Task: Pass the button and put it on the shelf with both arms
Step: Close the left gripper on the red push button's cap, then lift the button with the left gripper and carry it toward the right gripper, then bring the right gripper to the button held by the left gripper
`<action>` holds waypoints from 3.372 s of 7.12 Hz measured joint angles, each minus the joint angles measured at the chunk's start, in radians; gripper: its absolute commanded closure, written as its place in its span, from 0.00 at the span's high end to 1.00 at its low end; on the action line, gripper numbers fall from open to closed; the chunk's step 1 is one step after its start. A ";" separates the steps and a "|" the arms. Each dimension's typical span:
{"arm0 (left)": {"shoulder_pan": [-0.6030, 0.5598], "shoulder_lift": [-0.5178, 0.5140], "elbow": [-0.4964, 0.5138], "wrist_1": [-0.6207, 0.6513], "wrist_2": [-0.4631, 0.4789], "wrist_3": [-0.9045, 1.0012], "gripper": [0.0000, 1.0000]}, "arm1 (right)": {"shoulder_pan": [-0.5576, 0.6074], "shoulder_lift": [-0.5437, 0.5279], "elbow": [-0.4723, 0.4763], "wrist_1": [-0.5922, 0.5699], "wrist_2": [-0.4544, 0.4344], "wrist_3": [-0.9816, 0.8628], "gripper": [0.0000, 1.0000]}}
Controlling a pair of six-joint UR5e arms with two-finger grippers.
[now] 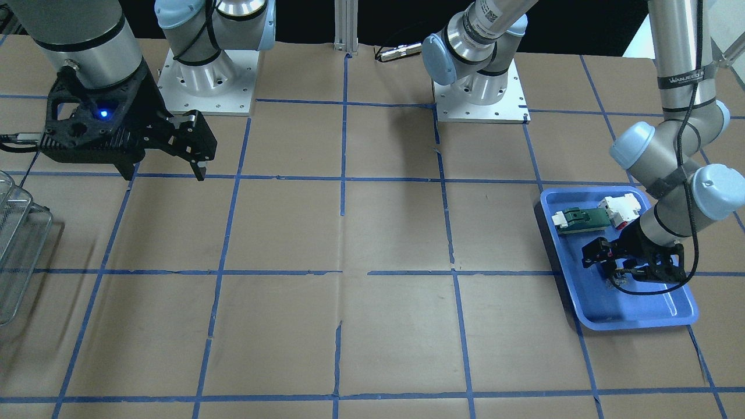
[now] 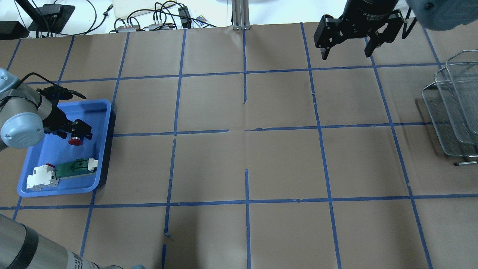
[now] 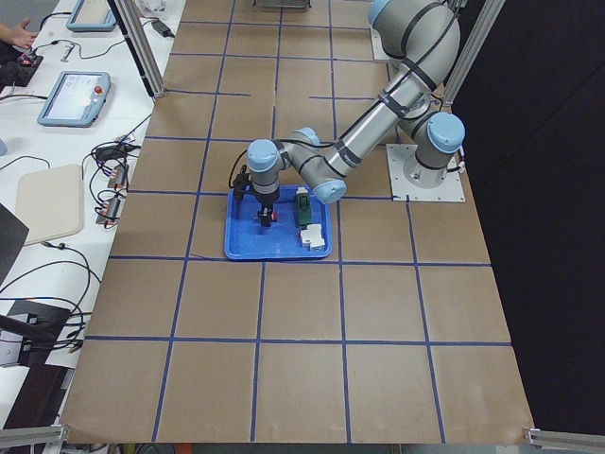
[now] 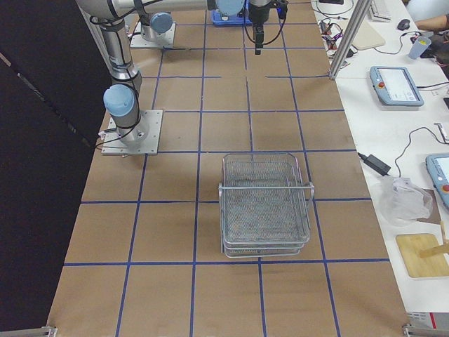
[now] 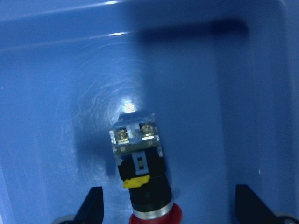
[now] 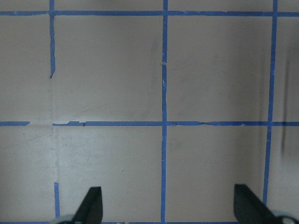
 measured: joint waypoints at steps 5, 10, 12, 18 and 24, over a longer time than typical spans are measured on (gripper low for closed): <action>0.003 0.018 0.007 -0.001 0.004 0.119 0.00 | 0.000 -0.002 0.002 0.002 -0.006 -0.001 1.00; -0.183 0.105 0.099 -0.190 -0.145 0.567 0.00 | -0.004 0.004 0.001 0.001 0.005 -0.023 1.00; -0.404 0.115 0.165 -0.243 -0.194 0.697 0.00 | -0.016 0.007 0.000 0.000 0.010 -0.166 1.00; -0.771 0.094 0.355 -0.243 -0.655 0.759 0.00 | -0.233 -0.036 -0.003 0.034 0.197 -0.882 1.00; -0.897 0.090 0.384 -0.026 -0.908 0.442 0.00 | -0.310 -0.155 0.002 0.231 0.529 -1.624 1.00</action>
